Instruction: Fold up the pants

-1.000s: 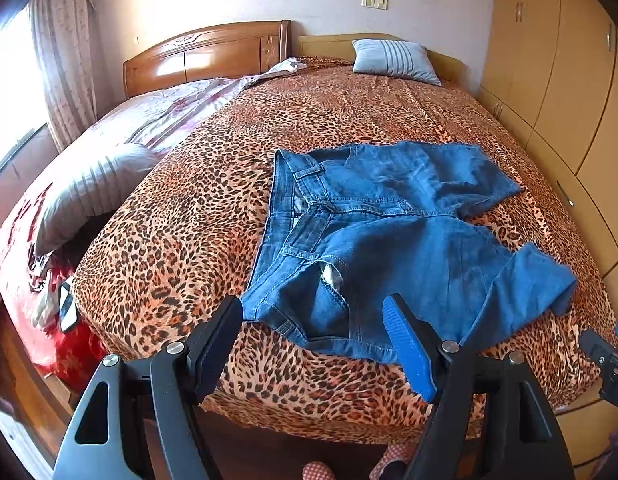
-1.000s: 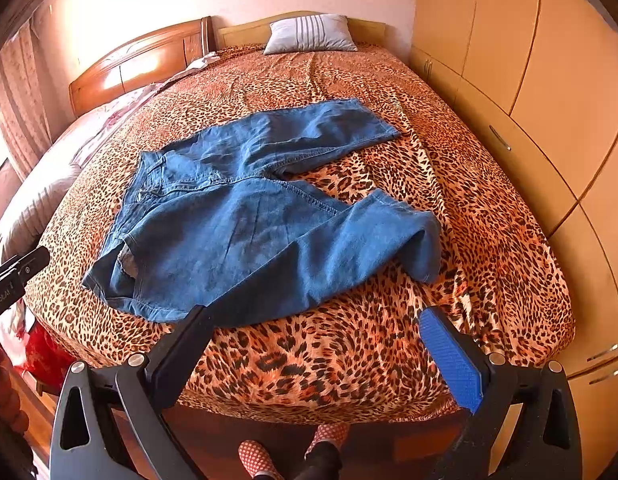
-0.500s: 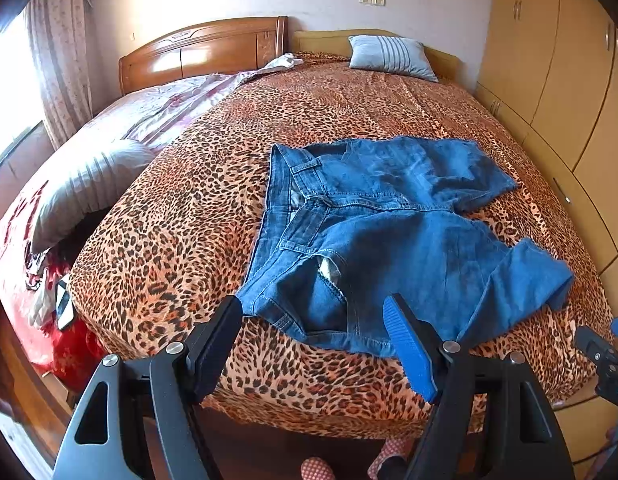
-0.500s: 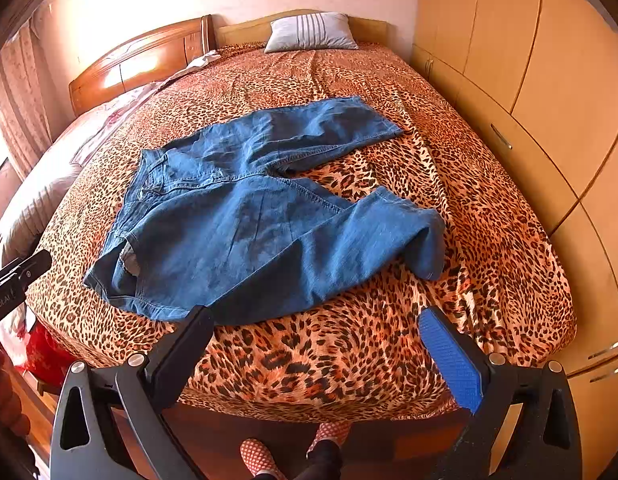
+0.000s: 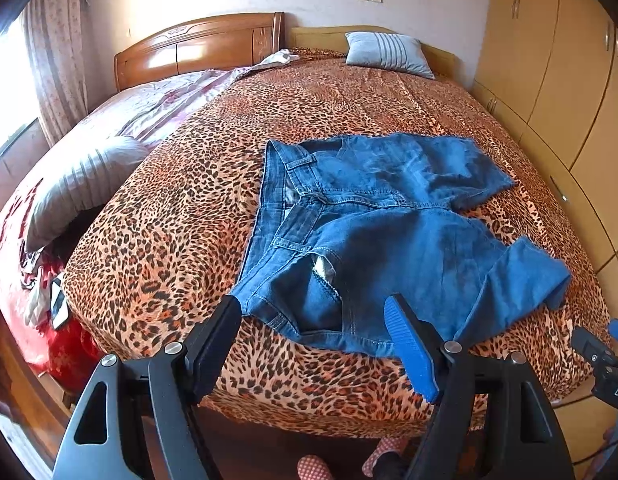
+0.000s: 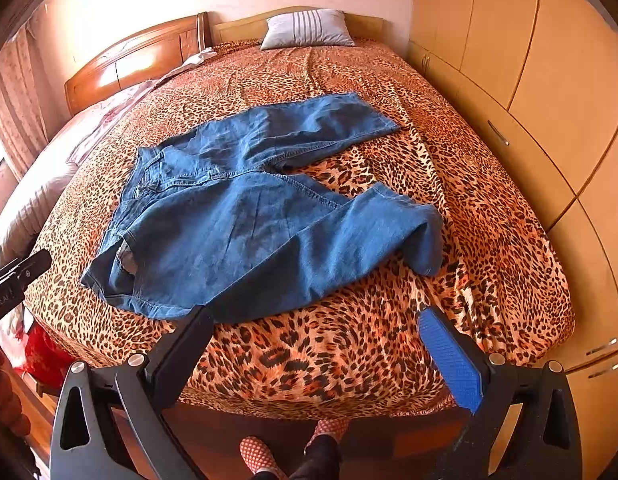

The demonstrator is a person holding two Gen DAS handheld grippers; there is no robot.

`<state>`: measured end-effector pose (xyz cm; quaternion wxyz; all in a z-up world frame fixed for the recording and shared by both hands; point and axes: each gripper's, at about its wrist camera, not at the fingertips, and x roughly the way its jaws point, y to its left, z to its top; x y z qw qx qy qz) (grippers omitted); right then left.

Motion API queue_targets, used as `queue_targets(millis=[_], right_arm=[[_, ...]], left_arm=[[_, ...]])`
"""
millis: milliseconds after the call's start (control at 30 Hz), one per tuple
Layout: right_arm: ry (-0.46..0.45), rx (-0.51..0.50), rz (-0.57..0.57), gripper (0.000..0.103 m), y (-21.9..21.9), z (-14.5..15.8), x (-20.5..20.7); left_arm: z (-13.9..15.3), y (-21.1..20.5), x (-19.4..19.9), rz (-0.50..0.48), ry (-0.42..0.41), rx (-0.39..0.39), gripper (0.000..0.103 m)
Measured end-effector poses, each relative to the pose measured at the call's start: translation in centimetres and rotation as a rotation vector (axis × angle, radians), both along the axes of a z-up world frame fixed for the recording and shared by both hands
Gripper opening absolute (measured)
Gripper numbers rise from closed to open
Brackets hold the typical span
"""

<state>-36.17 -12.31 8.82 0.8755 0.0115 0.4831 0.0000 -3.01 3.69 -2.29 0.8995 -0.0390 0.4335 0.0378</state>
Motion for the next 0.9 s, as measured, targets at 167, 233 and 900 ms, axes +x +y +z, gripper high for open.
queue_targets(millis=[167,233,900], right_arm=[[-0.004,-0.008,0.011,0.103,-0.1,-0.2,0.6],[-0.002,-0.002,0.015,0.103,-0.3,-0.3,0.9],[0.068,0.084,-0.009,0.103,-7.3,-2.4,8.4]], left_arm=[[-0.1,-0.4,0.4,0.011,-0.007,0.001,0.074],[-0.1,-0.7,0.6,0.012,-0.006,-0.001,0.074],[-4.5,-0.2,8.1,0.112,0.282,-0.133,0.080]])
